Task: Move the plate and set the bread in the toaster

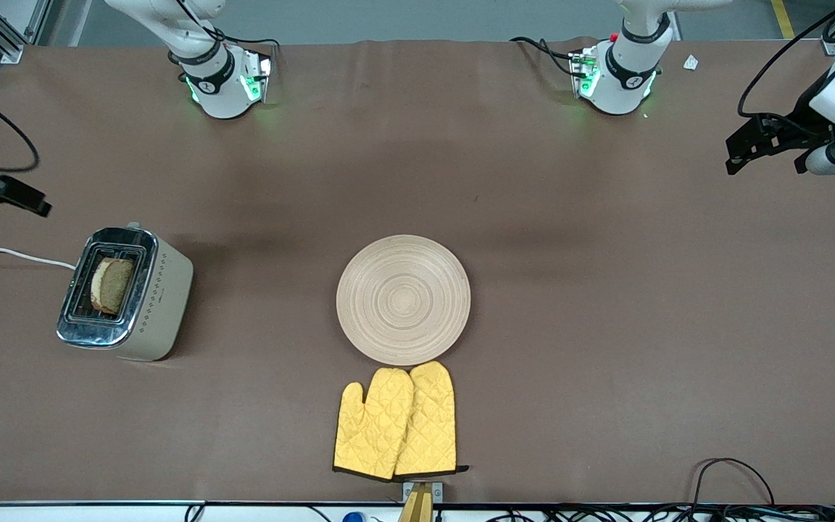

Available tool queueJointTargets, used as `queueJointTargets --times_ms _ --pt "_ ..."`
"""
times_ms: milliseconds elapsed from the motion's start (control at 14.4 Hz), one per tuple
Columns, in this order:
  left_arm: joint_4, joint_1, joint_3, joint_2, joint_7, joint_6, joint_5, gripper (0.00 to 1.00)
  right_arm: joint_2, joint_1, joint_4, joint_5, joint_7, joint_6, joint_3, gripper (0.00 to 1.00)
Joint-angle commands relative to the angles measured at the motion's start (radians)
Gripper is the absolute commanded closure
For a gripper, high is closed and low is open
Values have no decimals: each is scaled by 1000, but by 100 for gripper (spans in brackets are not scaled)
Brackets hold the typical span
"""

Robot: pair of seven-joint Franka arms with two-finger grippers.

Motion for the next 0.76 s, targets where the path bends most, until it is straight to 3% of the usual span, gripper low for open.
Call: queueJointTargets --times_ms 0,692 --pt "31 1 3 14 10 -25 5 0 -67 -17 -20 32 -25 -38 19 0" --pt "31 21 3 14 14 -33 5 0 -79 59 -14 31 -28 -55 43 0"
